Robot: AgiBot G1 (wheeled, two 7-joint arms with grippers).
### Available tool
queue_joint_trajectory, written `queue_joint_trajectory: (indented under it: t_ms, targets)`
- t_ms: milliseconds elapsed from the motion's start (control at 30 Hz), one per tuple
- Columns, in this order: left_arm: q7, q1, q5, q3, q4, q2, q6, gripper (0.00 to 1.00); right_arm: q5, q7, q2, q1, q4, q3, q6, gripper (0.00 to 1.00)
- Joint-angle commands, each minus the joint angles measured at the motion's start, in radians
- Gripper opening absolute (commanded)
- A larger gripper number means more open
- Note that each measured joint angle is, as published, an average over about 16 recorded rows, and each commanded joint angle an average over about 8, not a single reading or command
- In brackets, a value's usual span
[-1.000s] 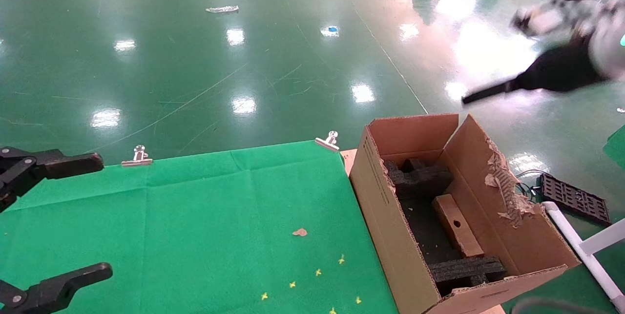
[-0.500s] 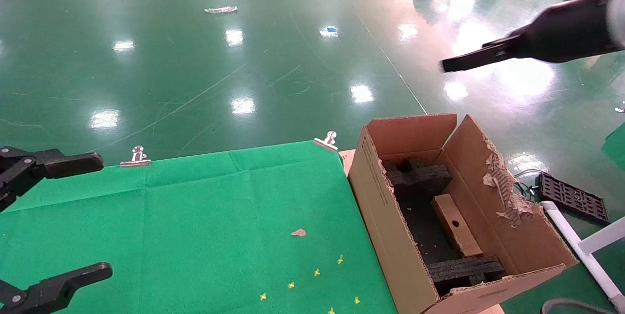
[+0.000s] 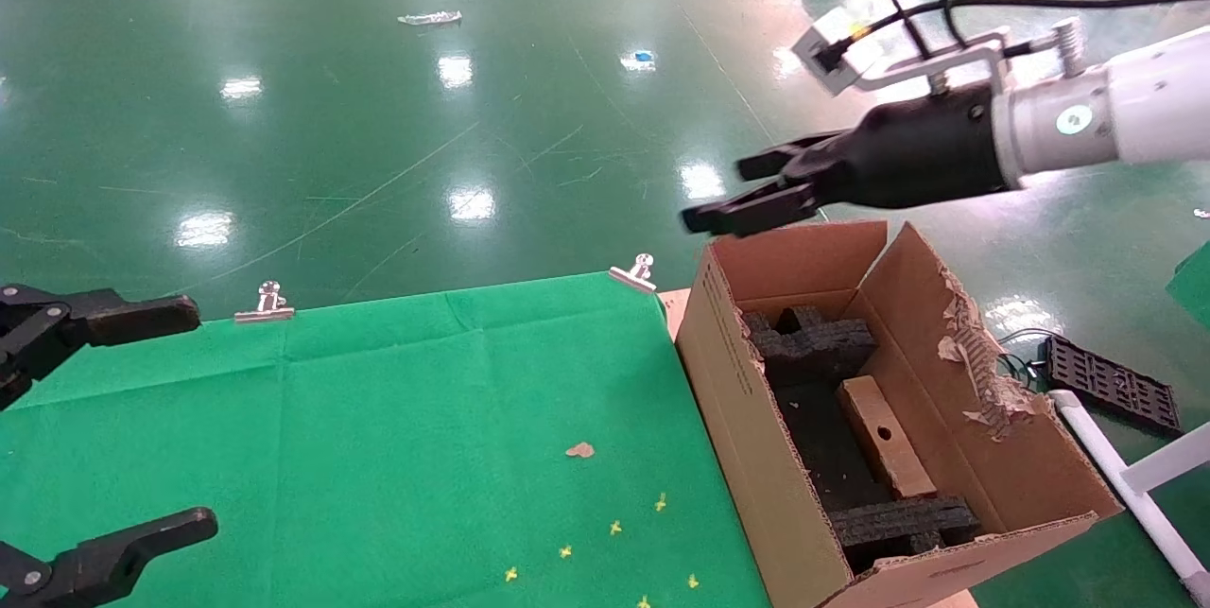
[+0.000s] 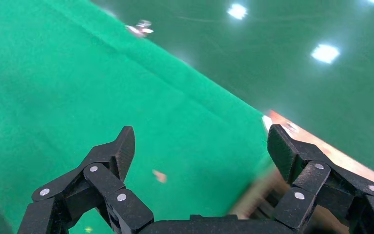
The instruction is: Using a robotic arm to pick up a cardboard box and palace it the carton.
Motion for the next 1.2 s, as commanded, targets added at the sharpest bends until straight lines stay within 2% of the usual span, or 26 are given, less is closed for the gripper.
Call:
queue_joint_trajectory:
  t_ms: [33,1200]
  targets:
    - [0.000,0.000,0.000,0.000,0.000,0.000,0.000,1.00,0.019,-0.022,0.000,-0.041,0.024,0.042,-0.009,1.00]
    - [0.001,0.000,-0.001,0.002,0.000,-0.001,-0.001,1.00,0.361,-0.425,-0.004,-0.797,0.454,0.812,-0.167,1.00]
